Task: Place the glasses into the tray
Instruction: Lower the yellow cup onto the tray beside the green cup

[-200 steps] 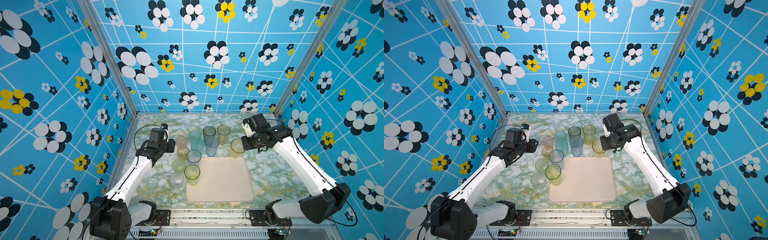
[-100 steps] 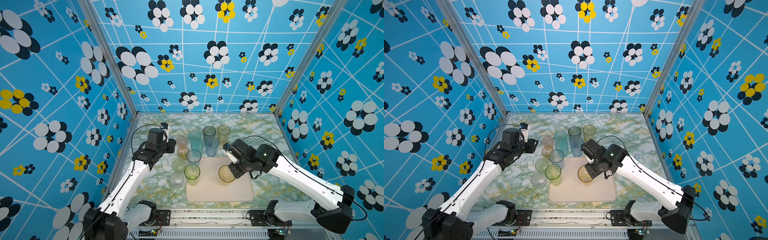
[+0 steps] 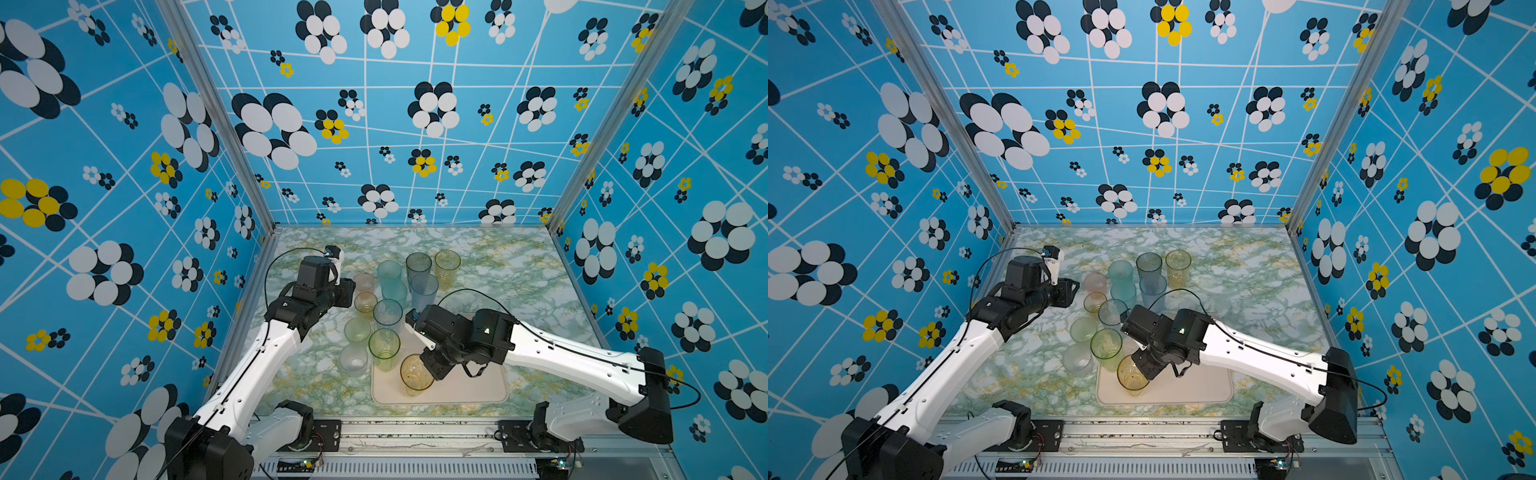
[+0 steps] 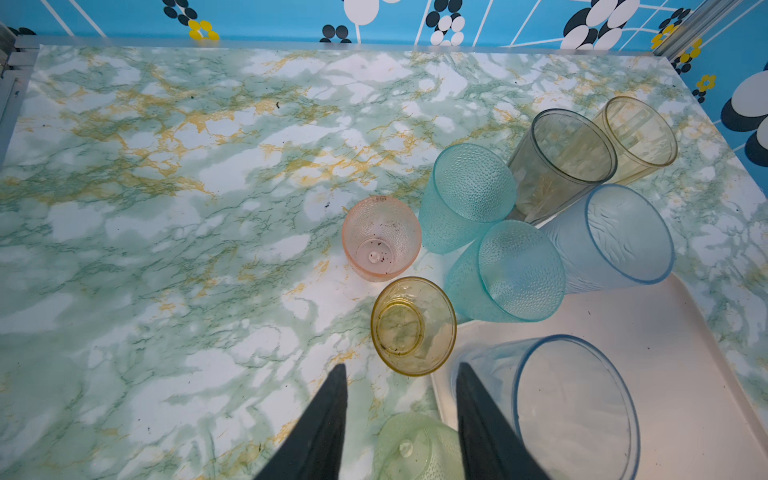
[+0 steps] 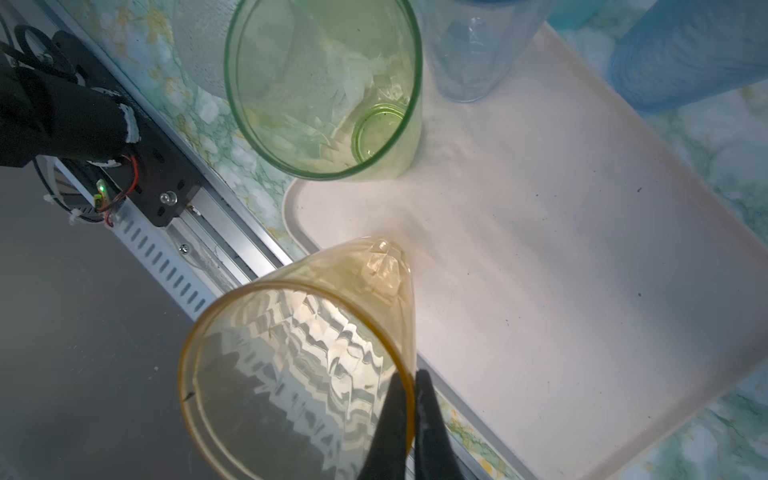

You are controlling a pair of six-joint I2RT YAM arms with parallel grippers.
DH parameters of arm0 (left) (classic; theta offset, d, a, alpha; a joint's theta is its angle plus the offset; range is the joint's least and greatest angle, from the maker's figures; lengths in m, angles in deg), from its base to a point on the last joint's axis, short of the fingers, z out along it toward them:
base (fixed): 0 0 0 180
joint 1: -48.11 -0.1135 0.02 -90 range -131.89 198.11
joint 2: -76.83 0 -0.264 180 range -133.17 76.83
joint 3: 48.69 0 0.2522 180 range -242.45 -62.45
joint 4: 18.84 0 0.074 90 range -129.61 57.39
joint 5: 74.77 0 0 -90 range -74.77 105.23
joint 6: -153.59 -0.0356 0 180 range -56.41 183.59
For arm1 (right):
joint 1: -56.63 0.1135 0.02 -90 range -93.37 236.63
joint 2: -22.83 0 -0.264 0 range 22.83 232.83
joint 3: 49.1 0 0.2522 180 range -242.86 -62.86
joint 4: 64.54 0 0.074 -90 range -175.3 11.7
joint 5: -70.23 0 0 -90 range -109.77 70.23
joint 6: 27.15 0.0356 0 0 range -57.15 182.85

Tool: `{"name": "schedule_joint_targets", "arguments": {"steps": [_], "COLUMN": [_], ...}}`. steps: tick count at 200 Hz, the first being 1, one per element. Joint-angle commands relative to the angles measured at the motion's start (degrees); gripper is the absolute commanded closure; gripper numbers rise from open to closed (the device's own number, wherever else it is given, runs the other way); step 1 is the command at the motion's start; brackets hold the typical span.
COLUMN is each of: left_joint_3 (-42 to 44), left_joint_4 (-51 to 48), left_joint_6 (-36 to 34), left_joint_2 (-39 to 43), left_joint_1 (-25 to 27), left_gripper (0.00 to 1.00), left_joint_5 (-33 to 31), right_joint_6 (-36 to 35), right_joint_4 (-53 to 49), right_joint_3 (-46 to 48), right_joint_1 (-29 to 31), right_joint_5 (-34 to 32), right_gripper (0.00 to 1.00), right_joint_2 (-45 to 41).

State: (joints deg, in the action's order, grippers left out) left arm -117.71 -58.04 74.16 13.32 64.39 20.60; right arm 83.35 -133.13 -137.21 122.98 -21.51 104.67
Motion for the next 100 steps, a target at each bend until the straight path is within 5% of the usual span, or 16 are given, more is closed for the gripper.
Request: {"name": "schedule_joint_targets", "arguments": {"steps": [1,100], "left_joint_3": [-1.5,-1.0], "left_joint_4": [-1.0,-0.6], "left_joint_6": [0.3,-0.1], "left_joint_2": [0.3,0.2], "left_joint_1": [0.5,0.5], "left_gripper": [0.56,0.56], "left_joint_5": [0.2,0.1], "right_joint_6": [0.6,-1.6], "right_joint_4": [3.5,4.2], "right_joint_3": [-3.0,-7.4], "right_joint_1": [0.7,1.4], "right_joint_5": [3.3,4.8], "right_gripper": [1.0,1.0], "right_joint_2": [2.2,8.4]}}
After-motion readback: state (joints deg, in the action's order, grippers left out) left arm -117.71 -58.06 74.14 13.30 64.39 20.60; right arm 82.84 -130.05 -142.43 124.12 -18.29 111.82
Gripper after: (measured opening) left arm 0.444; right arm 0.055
